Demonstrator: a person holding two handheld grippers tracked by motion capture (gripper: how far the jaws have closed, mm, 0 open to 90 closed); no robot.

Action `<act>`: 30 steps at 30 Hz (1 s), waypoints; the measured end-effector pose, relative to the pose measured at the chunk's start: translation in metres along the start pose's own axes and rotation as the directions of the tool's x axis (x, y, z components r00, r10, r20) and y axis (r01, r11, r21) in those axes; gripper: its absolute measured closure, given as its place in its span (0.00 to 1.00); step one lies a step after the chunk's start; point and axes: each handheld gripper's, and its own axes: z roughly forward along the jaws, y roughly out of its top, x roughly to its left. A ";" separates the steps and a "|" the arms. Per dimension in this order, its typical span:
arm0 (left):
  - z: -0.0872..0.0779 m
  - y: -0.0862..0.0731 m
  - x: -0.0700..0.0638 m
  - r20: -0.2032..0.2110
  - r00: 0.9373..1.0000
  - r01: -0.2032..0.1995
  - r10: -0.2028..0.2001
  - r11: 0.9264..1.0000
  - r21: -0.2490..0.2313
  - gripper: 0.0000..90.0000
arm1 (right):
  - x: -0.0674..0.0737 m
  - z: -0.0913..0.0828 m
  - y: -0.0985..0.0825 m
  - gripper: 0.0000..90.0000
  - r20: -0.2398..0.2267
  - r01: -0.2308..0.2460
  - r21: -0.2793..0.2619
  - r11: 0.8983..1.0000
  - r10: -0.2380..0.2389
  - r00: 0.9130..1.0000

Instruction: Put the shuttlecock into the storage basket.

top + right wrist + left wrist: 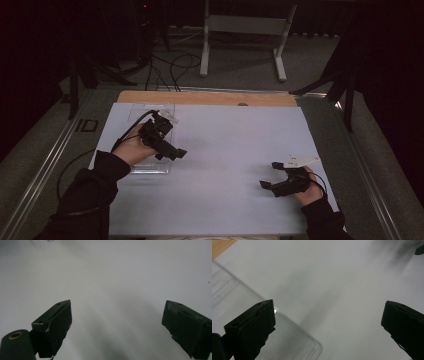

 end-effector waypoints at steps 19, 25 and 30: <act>0.046 -0.004 -0.037 0.107 0.986 -0.122 0.127 0.991 -0.055 0.00 | 0.000 -0.001 0.000 0.10 -0.005 0.006 -0.007 1.000 -0.006 1.000; 0.052 -0.010 -0.041 0.122 0.980 -0.150 0.158 0.986 -0.078 0.00 | 0.000 -0.001 0.000 0.10 -0.004 0.002 -0.005 1.000 -0.002 1.000; 0.056 -0.019 -0.044 0.135 0.974 -0.174 0.181 0.983 -0.066 0.00 | 0.000 -0.002 0.000 0.11 -0.004 0.001 -0.006 1.000 -0.001 1.000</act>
